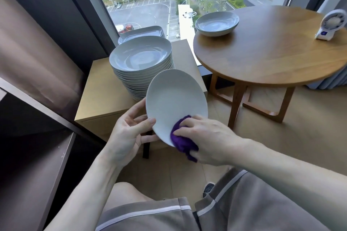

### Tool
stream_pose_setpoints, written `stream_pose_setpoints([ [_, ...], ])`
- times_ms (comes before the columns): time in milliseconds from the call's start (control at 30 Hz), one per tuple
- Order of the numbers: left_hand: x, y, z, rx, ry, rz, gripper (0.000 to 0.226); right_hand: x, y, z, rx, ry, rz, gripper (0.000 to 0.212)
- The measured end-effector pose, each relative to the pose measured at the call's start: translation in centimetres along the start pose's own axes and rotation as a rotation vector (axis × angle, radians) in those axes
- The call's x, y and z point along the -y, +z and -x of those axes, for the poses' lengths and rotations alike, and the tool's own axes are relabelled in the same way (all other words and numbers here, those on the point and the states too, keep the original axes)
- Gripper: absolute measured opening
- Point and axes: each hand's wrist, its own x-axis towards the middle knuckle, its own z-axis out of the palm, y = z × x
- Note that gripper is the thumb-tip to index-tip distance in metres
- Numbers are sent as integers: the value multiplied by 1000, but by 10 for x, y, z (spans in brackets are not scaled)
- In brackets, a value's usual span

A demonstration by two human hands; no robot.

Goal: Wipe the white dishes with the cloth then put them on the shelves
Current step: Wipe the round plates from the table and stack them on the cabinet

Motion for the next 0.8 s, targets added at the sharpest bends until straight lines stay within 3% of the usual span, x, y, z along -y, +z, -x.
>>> stream_pose_setpoints([
  [233,7,19,3,131,-38,60,77,11,-11,0,-227,-71,-194,66],
  [400,9,25,7,166,-54,5,75,9,-9,1,-359,-93,-95,55],
  [500,13,31,10,168,-57,-52,69,2,-10,-3,-402,1,-45,57],
  [633,18,37,12,169,-67,-64,75,-15,-17,-7,-309,248,15,71],
  [800,10,31,11,91,-28,-25,79,-26,-18,-10,-141,439,67,71],
])
